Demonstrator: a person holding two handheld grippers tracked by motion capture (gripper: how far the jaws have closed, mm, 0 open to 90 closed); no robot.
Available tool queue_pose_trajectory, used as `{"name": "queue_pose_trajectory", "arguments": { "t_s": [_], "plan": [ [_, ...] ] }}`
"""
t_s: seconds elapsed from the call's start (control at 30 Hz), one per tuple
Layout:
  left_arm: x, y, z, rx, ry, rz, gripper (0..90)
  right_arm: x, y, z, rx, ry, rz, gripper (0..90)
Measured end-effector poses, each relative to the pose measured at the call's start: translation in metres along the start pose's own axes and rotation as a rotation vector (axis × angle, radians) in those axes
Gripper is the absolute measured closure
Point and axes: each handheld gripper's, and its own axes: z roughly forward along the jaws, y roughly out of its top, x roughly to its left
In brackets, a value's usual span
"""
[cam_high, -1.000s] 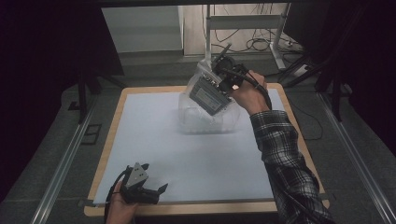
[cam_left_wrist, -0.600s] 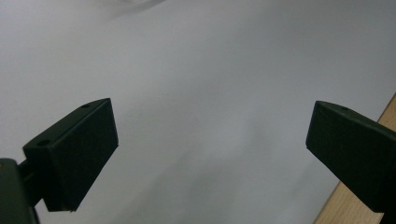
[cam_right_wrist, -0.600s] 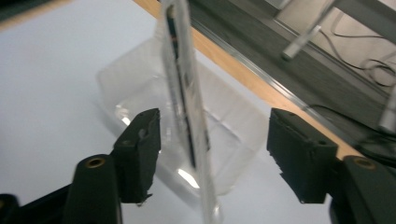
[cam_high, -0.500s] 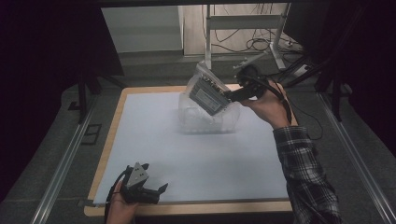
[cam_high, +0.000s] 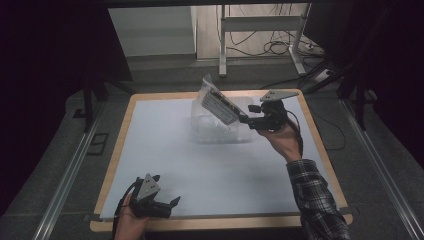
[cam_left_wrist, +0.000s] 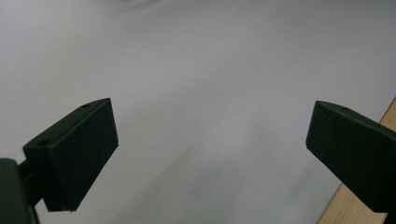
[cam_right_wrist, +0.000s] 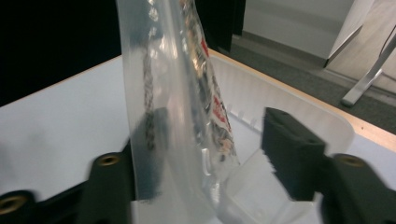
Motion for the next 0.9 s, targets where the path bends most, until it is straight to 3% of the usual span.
{"name": "queue_pose_trajectory", "arguments": {
  "t_s": [0.13, 0.27, 0.37, 0.5, 0.73, 0.83, 0.9],
  "plan": [
    [0.000, 0.000, 0.000, -0.003, -0.002, -0.004, 1.7, 0.005, -0.008, 0.018, 0.001, -0.047, -0.021, 53.3],
    [0.000, 0.000, 0.000, -0.001, -0.003, -0.002, 1.7, 0.000, -0.017, 0.027, -0.037, -0.071, 0.003, 61.9],
    [0.000, 0.000, 0.000, 0.000, -0.005, -0.001, 1.7, -0.004, -0.022, 0.030, -0.073, -0.046, 0.019, 68.3],
    [0.001, -0.001, 0.000, 0.001, -0.003, -0.001, 1.8, -0.001, -0.020, 0.030, -0.091, -0.064, -0.003, 73.0],
    [0.001, -0.001, 0.001, 0.003, -0.004, 0.002, 1.7, 0.000, 0.005, 0.028, -0.012, -0.074, -0.041, 75.9],
    [0.001, -0.001, 0.001, 0.007, -0.005, 0.002, 1.8, -0.002, 0.015, 0.030, 0.033, -0.054, -0.035, 76.2],
    [0.000, -0.001, 0.001, 0.007, -0.006, 0.004, 1.8, -0.006, 0.024, 0.036, 0.092, -0.029, -0.040, 76.6]
  ]
}}
